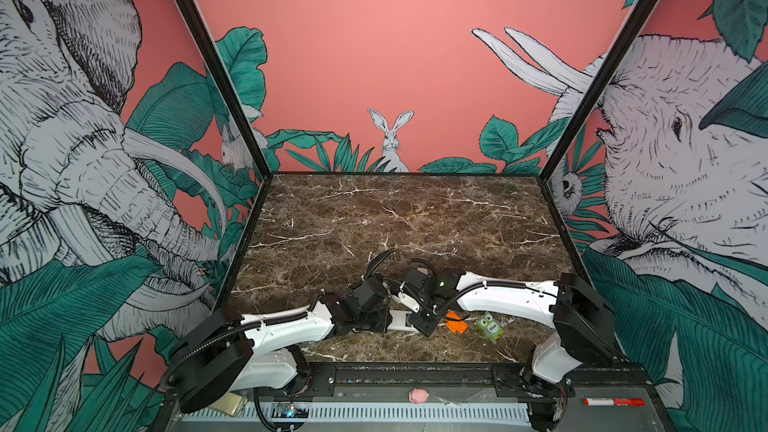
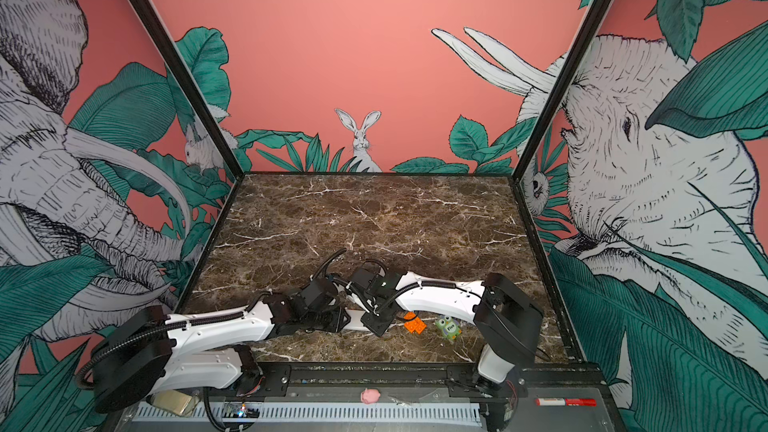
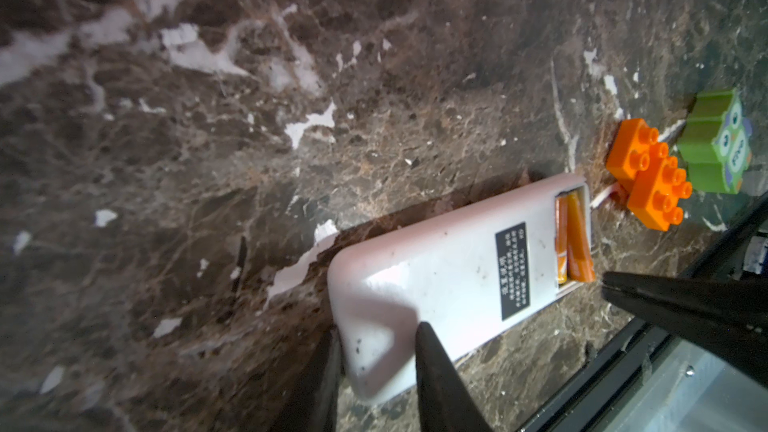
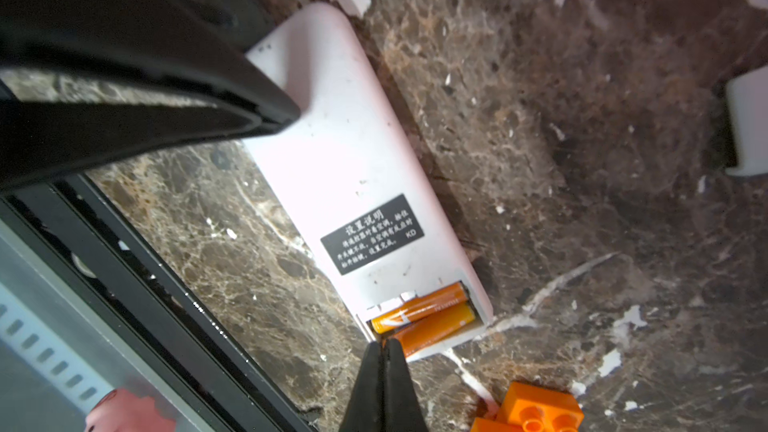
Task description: Load the batteries into the remote control
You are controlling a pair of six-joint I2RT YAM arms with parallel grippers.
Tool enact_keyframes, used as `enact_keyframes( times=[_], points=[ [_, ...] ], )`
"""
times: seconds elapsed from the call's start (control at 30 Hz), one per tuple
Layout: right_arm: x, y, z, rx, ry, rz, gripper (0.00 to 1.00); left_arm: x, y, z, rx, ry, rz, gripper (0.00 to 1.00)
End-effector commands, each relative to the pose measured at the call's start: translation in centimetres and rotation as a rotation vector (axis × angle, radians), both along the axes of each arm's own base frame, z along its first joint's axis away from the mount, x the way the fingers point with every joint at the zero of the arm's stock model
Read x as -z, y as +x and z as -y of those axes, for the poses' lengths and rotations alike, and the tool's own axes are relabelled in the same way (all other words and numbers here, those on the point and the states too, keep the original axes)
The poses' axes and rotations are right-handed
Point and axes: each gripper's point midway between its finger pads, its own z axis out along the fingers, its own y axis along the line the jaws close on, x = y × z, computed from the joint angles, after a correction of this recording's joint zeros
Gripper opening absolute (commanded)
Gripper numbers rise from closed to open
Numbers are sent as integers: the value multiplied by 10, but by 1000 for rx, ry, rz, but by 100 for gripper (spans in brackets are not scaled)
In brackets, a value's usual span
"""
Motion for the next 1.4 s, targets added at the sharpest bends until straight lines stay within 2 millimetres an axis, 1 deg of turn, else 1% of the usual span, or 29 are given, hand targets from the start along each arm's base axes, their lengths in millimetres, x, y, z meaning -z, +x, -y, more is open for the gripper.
enact_keyframes(
  times=[0.0,0.27,0.73,0.83,1.0,1.07,1.13,1.2,1.3,1.37],
  points=[
    [4,-3,13,20,-39,-11,0,37,-25,-30,25,142,-104,31],
    [17,-6,18,19,-70,-25,0,37,-26,-31,22,145,-107,31],
    [44,-12,30,30,-127,-56,0,36,-26,-31,21,143,-107,31],
    [47,-14,33,39,-131,-63,0,35,-25,-31,22,143,-103,31],
    [38,-11,28,37,-101,-46,0,36,-25,-31,23,144,-106,31],
    [31,-8,20,29,-75,-36,1,36,-25,-31,23,143,-104,31],
    [20,-5,10,22,-39,-24,4,35,-25,-31,22,142,-104,31],
    [9,-1,4,20,-13,-8,5,35,-25,-31,22,141,-102,31],
    [-4,2,1,22,5,14,6,35,-26,-31,24,142,-105,31],
    [-4,3,5,25,-3,19,5,36,-25,-31,24,142,-104,31]
  ],
)
